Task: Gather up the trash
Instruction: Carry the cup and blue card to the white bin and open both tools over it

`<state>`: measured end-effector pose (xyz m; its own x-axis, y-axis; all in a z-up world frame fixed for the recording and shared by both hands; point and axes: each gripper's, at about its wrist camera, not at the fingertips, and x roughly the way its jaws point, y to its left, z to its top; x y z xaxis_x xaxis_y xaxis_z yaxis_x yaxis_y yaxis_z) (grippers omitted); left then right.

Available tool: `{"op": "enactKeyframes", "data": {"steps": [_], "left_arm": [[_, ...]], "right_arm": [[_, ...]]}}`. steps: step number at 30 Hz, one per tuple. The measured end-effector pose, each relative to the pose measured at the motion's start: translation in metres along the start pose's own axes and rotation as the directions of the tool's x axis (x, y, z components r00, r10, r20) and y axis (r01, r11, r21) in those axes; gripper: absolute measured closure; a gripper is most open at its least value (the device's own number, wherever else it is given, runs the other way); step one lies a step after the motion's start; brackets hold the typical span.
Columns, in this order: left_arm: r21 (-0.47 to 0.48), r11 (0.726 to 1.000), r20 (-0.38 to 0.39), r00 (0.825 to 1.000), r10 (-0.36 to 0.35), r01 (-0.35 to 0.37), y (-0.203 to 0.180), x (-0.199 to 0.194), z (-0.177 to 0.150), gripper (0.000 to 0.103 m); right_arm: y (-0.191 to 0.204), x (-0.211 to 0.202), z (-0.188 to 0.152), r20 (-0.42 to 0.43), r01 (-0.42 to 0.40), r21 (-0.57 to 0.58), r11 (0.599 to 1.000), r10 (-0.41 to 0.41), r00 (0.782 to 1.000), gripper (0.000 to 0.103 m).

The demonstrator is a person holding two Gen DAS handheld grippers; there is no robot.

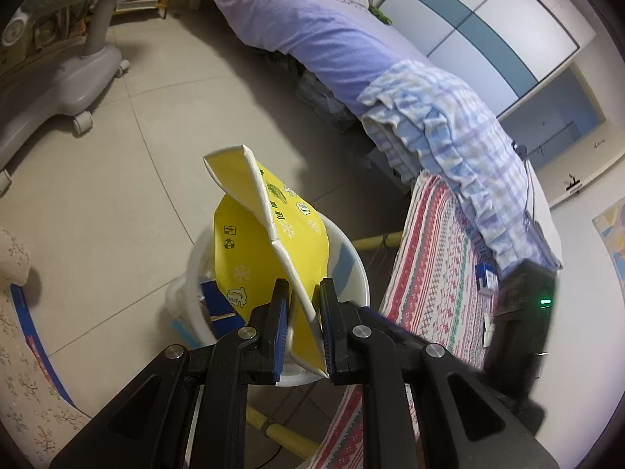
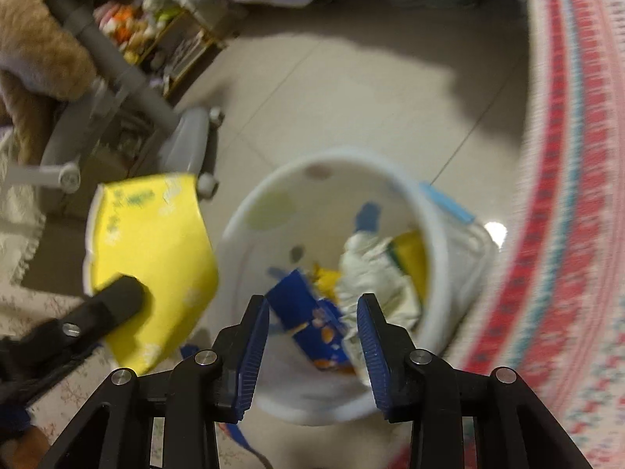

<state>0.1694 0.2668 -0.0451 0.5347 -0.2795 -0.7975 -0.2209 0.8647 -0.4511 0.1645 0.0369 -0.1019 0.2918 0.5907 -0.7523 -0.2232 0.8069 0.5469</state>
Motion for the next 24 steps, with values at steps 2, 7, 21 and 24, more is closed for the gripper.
{"op": "enactKeyframes", "data": {"steps": [2, 7, 21, 24], "left_arm": [[0.002, 1.000, -0.017, 1.000, 0.009, -0.009, -0.003, 0.010, 0.000, 0.086], [-0.009, 1.000, -0.065, 0.998, 0.018, -0.019, -0.005, 0.039, 0.005, 0.074], [-0.111, 0.991, -0.019, 0.997, 0.074, -0.076, 0.007, 0.029, -0.008, 0.060], [-0.116, 0.991, -0.031, 0.997, 0.069, -0.073, 0.004, 0.021, -0.023, 0.060]], "right_arm": [[-0.011, -0.016, 0.001, 0.027, 0.000, 0.019, 1.000, -0.001, 1.000, 0.061], [-0.021, -0.035, 0.003, 0.058, 0.012, 0.042, 0.999, -0.015, 0.998, 0.061], [-0.060, -0.103, -0.006, 0.114, 0.067, 0.059, 0.996, -0.073, 0.991, 0.061], [-0.070, -0.120, -0.009, 0.123, 0.077, 0.065, 0.995, -0.085, 0.989, 0.061]]}}
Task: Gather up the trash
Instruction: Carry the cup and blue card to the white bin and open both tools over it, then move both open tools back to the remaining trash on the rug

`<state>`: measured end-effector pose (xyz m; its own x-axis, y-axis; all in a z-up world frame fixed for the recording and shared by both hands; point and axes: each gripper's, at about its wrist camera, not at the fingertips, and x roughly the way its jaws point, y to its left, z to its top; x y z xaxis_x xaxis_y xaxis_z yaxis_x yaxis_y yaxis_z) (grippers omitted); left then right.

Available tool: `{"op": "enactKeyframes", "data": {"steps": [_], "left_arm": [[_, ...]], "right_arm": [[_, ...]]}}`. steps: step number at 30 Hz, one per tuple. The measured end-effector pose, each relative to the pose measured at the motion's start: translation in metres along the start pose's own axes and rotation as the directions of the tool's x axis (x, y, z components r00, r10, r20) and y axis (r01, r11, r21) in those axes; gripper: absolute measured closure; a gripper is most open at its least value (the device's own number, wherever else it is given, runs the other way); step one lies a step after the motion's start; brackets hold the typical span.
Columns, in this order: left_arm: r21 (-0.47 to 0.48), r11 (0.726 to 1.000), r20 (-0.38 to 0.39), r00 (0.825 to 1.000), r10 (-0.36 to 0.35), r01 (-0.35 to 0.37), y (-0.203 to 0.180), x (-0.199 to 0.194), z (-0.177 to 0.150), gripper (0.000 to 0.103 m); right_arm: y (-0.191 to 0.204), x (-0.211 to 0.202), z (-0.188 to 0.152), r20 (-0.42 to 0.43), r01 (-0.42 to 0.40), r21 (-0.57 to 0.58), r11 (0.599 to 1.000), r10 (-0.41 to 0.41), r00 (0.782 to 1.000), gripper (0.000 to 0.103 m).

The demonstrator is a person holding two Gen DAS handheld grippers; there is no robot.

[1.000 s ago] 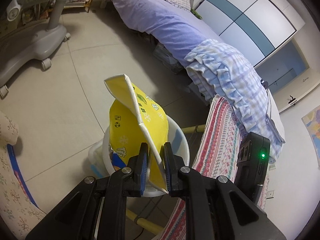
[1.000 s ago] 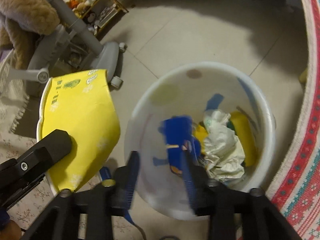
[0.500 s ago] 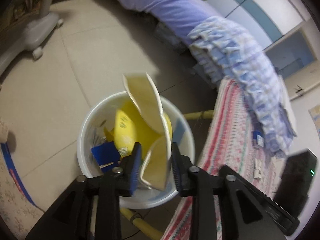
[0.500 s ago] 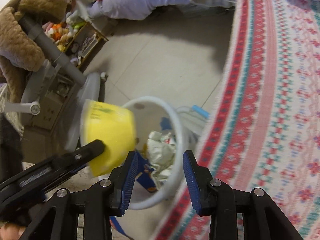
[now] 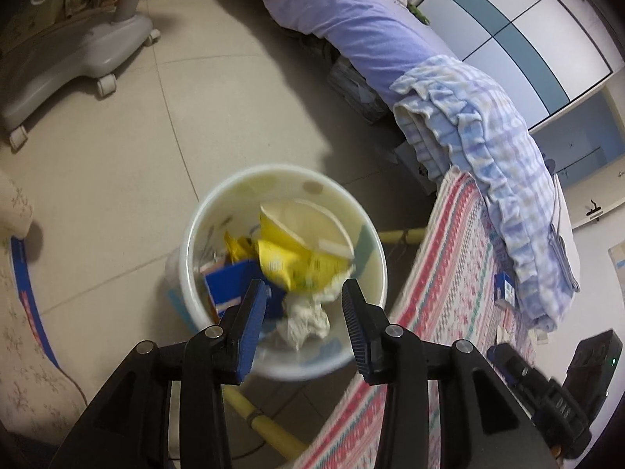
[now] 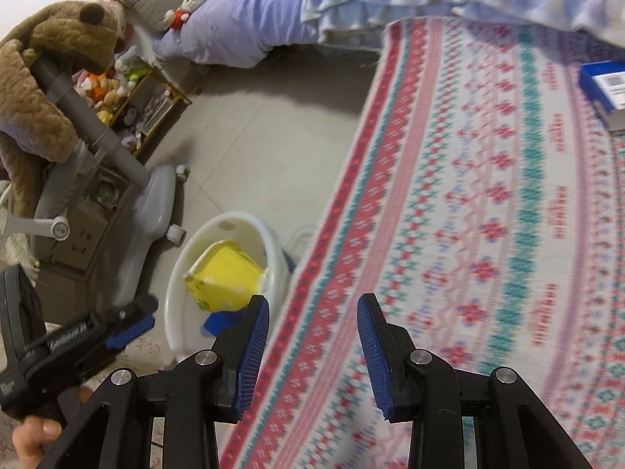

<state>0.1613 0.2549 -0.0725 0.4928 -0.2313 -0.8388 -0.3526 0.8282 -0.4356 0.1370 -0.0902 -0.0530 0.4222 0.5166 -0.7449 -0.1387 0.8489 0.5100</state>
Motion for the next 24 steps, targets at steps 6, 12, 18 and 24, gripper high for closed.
{"op": "enactKeyframes", "data": {"steps": [6, 12, 18, 24], "left_arm": [[0.028, 0.999, 0.022, 0.999, 0.026, -0.026, -0.014, -0.023, -0.034, 0.060], [0.122, 0.992, -0.001, 1.000, -0.030, 0.030, -0.059, -0.042, -0.065, 0.060], [0.179, 0.981, -0.043, 0.997, -0.070, 0.077, -0.109, -0.055, -0.108, 0.058], [0.148, 0.976, -0.166, 0.977, -0.132, 0.157, -0.155, -0.057, -0.160, 0.057]], "right_arm": [[-0.019, -0.032, -0.006, 0.012, 0.025, -0.001, 1.000, -0.025, 1.000, 0.061], [-0.056, -0.075, -0.003, 0.038, 0.079, 0.014, 0.997, -0.079, 0.996, 0.053], [-0.131, -0.127, 0.008, 0.129, 0.147, 0.160, 0.976, -0.169, 0.977, 0.052], [-0.197, -0.148, 0.011, 0.123, 0.165, 0.302, 0.939, -0.210, 0.970, 0.052]]}}
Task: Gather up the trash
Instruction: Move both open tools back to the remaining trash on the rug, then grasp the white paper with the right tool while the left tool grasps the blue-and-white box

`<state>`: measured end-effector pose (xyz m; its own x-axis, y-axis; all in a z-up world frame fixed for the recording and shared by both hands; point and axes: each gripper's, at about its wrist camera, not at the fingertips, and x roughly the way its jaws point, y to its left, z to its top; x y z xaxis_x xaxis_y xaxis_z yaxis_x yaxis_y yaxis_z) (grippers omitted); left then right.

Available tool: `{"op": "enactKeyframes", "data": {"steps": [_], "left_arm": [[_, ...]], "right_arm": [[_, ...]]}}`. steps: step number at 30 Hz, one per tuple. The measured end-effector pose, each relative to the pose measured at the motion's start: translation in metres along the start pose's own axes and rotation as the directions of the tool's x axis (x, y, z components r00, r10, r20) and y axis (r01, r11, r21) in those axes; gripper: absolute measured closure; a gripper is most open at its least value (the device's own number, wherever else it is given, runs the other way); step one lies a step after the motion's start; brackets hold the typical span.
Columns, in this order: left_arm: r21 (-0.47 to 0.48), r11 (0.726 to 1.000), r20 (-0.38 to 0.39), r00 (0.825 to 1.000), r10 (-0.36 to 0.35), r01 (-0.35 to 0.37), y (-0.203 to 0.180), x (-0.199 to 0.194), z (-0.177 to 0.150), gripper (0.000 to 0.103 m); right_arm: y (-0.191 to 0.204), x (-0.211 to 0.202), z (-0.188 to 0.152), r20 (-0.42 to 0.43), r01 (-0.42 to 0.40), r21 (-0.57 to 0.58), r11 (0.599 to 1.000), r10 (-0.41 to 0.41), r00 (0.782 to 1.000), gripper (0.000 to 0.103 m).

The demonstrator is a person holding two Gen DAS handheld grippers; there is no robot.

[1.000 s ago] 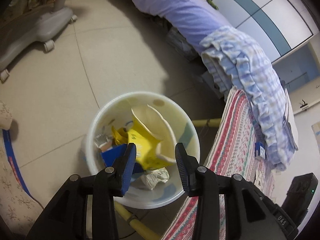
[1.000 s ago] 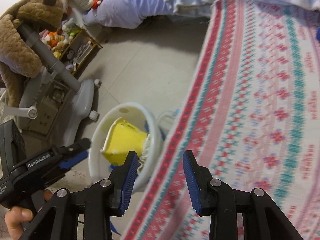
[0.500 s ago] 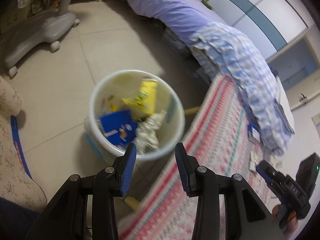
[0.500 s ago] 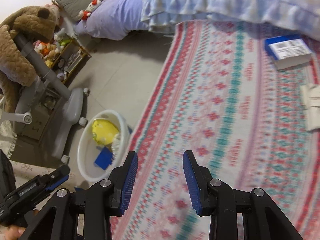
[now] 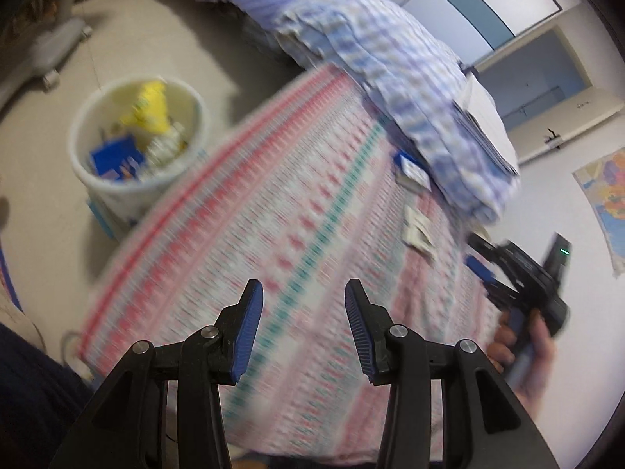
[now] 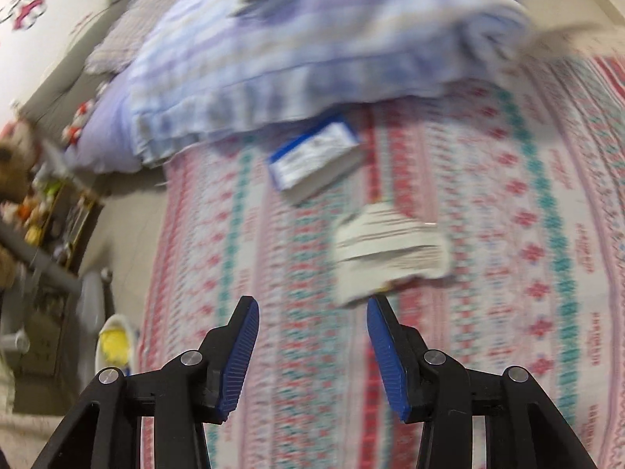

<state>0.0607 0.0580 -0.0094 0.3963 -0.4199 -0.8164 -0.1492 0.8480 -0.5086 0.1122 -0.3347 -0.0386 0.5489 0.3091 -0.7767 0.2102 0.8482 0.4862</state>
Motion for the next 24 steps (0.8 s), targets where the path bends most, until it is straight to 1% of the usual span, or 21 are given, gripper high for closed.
{"op": "enactKeyframes", "data": {"steps": [1, 3, 6, 8, 11, 13, 15, 16, 18, 19, 20, 21, 22, 23, 24], "left_arm": [[0.012, 1.000, -0.024, 0.999, -0.021, 0.021, -0.010, 0.003, -0.004, 0.057], [0.039, 0.998, -0.045, 0.998, -0.039, 0.041, -0.031, 0.009, -0.008, 0.057], [0.092, 0.996, -0.016, 1.000, -0.021, 0.023, -0.060, 0.013, -0.005, 0.057], [0.119, 0.993, -0.005, 1.000, -0.023, 0.023, -0.079, 0.018, 0.002, 0.057], [0.166, 0.986, 0.012, 1.000, -0.002, 0.000, -0.105, 0.026, 0.012, 0.057], [0.196, 0.981, 0.011, 1.000, 0.004, -0.006, -0.120, 0.033, 0.019, 0.056], [0.244, 0.970, 0.024, 1.000, 0.014, -0.020, -0.137, 0.041, 0.027, 0.056], [0.283, 0.959, 0.031, 0.999, 0.022, -0.030, -0.148, 0.047, 0.032, 0.055], [0.345, 0.938, 0.032, 0.999, 0.030, -0.039, -0.163, 0.062, 0.041, 0.042], [0.362, 0.931, 0.035, 0.999, 0.037, -0.047, -0.168, 0.067, 0.044, 0.042], [0.393, 0.917, 0.045, 0.998, 0.054, -0.067, -0.174, 0.077, 0.050, 0.042], [0.430, 0.898, 0.061, 0.995, 0.077, -0.096, -0.181, 0.087, 0.057, 0.041], [0.454, 0.884, 0.071, 0.993, 0.092, -0.114, -0.184, 0.095, 0.062, 0.041], [0.495, 0.856, 0.087, 0.989, 0.118, -0.145, -0.189, 0.108, 0.069, 0.041], [0.533, 0.827, 0.102, 0.984, 0.146, -0.178, -0.193, 0.122, 0.075, 0.041]], "right_arm": [[-0.008, 0.002, 0.001, -0.006, 0.005, 0.019, 1.000, -0.005, 1.000, 0.052], [-0.023, 0.007, 0.006, -0.019, 0.023, 0.050, 0.998, -0.022, 1.000, 0.052], [-0.040, 0.016, 0.009, -0.038, 0.037, 0.076, 0.996, -0.034, 0.999, 0.052], [-0.046, 0.023, 0.012, -0.052, 0.048, 0.083, 0.995, -0.044, 0.998, 0.052], [-0.053, 0.033, 0.015, -0.067, 0.062, 0.101, 0.993, -0.056, 0.996, 0.052], [-0.058, 0.041, 0.016, -0.065, 0.098, 0.112, 0.989, -0.091, 0.994, 0.052], [-0.062, 0.047, 0.017, -0.054, 0.086, 0.136, 0.987, -0.079, 0.995, 0.052], [-0.063, 0.050, 0.016, -0.052, 0.071, 0.150, 0.986, -0.064, 0.997, 0.052], [-0.066, 0.056, 0.015, -0.050, 0.049, 0.176, 0.983, -0.041, 0.998, 0.052], [-0.066, 0.058, 0.014, -0.046, 0.050, 0.185, 0.981, -0.043, 0.998, 0.052], [-0.067, 0.060, 0.013, -0.045, 0.058, 0.192, 0.980, -0.050, 0.998, 0.055], [-0.067, 0.064, 0.012, -0.050, 0.067, 0.195, 0.979, -0.058, 0.997, 0.058], [-0.067, 0.067, 0.010, -0.056, 0.075, 0.197, 0.978, -0.066, 0.996, 0.066], [-0.067, 0.069, 0.008, -0.052, 0.088, 0.194, 0.977, -0.079, 0.996, 0.073], [-0.066, 0.068, 0.007, -0.040, 0.100, 0.182, 0.978, -0.094, 0.995, 0.074]]}}
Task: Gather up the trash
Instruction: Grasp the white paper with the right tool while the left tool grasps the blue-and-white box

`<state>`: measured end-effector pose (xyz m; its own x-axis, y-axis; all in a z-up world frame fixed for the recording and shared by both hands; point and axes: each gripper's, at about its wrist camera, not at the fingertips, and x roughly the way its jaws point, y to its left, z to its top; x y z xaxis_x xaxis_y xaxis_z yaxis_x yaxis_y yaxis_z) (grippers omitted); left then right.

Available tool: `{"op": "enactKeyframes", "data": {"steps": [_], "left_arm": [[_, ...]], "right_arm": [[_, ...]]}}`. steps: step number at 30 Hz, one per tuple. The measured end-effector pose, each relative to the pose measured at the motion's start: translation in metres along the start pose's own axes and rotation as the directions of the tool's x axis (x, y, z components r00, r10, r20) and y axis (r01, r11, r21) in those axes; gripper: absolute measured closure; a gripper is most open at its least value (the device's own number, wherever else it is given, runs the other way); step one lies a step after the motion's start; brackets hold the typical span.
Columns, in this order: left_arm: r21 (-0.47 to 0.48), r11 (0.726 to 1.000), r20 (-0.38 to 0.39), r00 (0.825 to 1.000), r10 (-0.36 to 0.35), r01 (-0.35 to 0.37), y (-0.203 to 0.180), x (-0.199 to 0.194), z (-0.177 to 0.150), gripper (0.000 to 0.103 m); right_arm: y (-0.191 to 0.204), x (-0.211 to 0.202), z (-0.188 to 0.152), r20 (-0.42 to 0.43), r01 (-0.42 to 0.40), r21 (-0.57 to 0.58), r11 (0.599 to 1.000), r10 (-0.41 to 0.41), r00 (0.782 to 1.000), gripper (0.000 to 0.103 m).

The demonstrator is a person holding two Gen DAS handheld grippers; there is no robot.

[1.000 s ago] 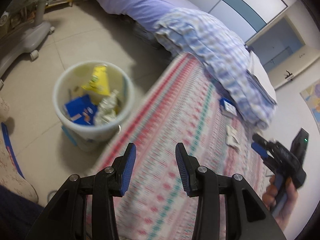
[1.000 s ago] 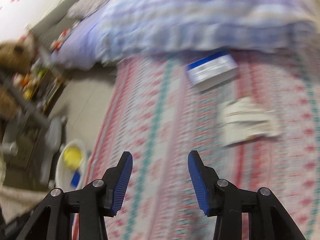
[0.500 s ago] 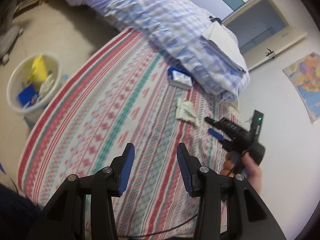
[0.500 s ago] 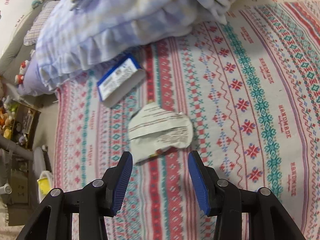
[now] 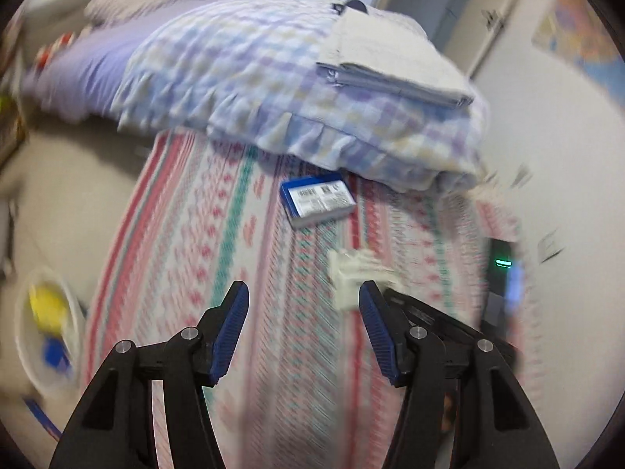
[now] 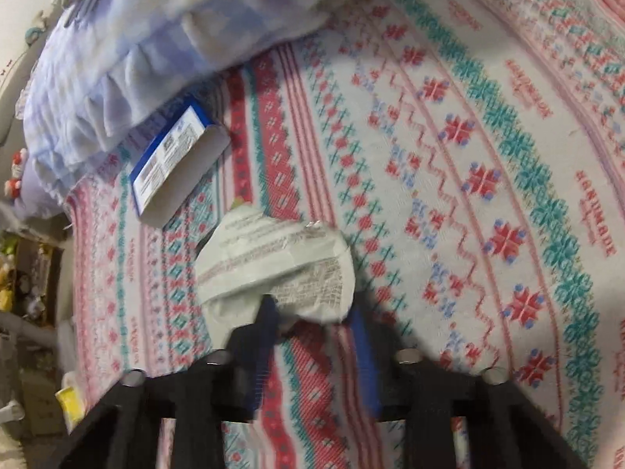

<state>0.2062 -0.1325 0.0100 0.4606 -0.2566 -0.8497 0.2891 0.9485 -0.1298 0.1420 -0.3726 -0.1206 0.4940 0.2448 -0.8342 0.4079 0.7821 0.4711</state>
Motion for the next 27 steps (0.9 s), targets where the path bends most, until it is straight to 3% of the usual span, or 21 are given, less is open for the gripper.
{"op": "enactKeyframes", "data": {"steps": [4, 11, 15, 18, 23, 25, 27], "left_arm": [[0.112, 0.990, -0.017, 0.996, 0.091, -0.089, -0.001, 0.048, 0.021, 0.041], [0.268, 0.958, -0.033, 0.993, 0.114, -0.101, -0.017, 0.110, 0.043, 0.041], [0.365, 0.921, -0.067, 0.982, 0.175, -0.140, -0.035, 0.142, 0.047, 0.041], [0.380, 0.910, -0.098, 0.971, 0.216, -0.164, -0.039, 0.159, 0.049, 0.041], [0.437, 0.873, -0.076, 0.959, 0.274, -0.215, -0.042, 0.174, 0.049, 0.042], [0.409, 0.887, -0.084, 0.959, 0.272, -0.215, -0.036, 0.176, 0.053, 0.052], [0.354, 0.916, -0.112, 0.963, 0.244, -0.191, -0.025, 0.176, 0.058, 0.086]], "right_arm": [[0.000, 0.000, 0.001, 0.016, -0.010, -0.014, 1.000, 0.010, 1.000, 0.085], [0.007, -0.043, 0.002, 0.060, -0.049, -0.067, 0.997, 0.053, 0.997, 0.096], [0.005, -0.062, 0.003, 0.080, -0.050, -0.092, 0.994, 0.057, 0.995, 0.096], [0.003, -0.074, 0.004, 0.094, -0.056, -0.092, 0.994, 0.064, 0.993, 0.096], [0.004, -0.094, 0.008, 0.119, -0.073, -0.108, 0.991, 0.086, 0.989, 0.096], [0.005, -0.098, 0.008, 0.121, -0.082, -0.109, 0.991, 0.095, 0.988, 0.096], [0.005, -0.101, 0.007, 0.122, -0.087, -0.110, 0.990, 0.100, 0.988, 0.096]]}}
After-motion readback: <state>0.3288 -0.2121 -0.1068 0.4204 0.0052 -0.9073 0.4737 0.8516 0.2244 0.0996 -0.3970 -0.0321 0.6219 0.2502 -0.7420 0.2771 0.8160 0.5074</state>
